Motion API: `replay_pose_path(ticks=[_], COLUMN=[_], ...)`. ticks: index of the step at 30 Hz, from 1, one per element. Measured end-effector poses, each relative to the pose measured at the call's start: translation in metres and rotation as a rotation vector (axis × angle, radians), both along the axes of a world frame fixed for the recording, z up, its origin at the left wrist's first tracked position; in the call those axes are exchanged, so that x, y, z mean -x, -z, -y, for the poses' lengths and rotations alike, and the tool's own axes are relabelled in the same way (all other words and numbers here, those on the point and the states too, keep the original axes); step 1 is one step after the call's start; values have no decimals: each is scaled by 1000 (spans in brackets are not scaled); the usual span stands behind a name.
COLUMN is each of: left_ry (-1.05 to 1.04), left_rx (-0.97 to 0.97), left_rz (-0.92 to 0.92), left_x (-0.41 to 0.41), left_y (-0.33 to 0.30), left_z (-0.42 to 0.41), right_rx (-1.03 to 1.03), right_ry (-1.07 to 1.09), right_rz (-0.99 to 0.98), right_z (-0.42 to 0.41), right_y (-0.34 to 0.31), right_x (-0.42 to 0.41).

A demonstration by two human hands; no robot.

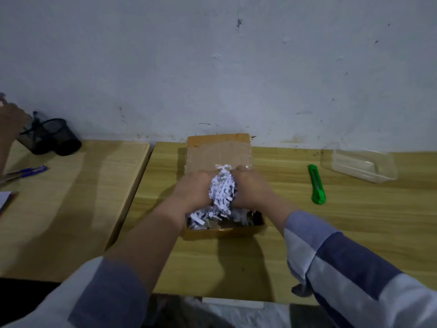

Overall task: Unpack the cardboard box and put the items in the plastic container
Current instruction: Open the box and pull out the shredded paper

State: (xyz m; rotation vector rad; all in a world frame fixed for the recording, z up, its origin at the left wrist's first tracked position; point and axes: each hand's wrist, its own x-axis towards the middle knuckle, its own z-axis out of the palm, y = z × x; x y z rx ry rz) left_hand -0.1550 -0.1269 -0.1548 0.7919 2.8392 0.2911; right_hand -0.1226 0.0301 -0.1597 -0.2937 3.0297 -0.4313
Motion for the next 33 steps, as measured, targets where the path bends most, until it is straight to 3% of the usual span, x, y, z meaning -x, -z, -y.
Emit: replay_pose_path(ticks=[6,9,14,20,23,33], left_ry=[40,59,141,238,281,270], left_rx=[-18,-31,-66,-33,31,69], left_rz=[-147,-98,22,192,210,186], left_x=[3,-5,-27,-77,-98,-96], left_y=[-58,-63,-29,52,89,84], left_z=[-49,-97,-188,-271,-278,-273], right_rx=[-12,-34,-48,-16,25,93], right_ry=[71,112,231,248,315,269], right_rz=[-77,-53,35,216,397,435], right_z=[-51,-98,-179,-262,-282,-296], right_y=[-52,-64,-45,27,69,72], right_x=[-3,-17,-59,-117,-140,-135])
